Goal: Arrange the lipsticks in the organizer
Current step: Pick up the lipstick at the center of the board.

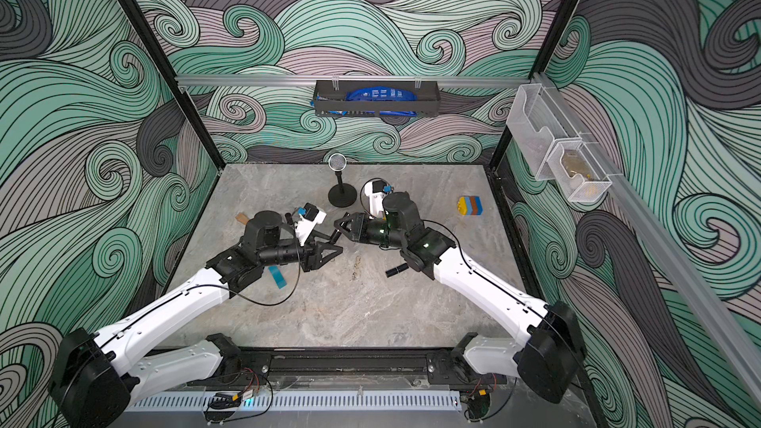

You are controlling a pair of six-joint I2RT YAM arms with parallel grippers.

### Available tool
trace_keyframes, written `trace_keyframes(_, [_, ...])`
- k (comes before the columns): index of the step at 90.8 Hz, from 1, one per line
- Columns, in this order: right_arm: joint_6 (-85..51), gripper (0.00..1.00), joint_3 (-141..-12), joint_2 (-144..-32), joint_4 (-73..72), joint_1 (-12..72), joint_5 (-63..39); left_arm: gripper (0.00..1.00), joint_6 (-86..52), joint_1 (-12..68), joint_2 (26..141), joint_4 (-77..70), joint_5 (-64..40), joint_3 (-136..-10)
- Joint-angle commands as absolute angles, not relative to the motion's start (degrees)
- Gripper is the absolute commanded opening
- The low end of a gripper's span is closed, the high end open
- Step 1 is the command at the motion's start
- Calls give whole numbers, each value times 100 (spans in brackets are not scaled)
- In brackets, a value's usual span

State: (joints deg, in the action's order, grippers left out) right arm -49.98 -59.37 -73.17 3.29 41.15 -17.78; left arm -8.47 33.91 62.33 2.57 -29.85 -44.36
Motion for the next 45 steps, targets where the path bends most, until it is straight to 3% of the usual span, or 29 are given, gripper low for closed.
trace_keyframes(1, [-4871,3,-6086,-7428,476,4273,-1424,47,-585,3439,6064,398,-2607,-4645])
trace_keyframes(23, [-4821,4,-6121,-7559,478,4405,-1407,41,-528,3534,5973,358,-2526,-4640])
trace_keyframes(45, [-4814,5,-6150,-7671,414,4433,-1456,17,-466,3579,6003,441,-2566,-4652])
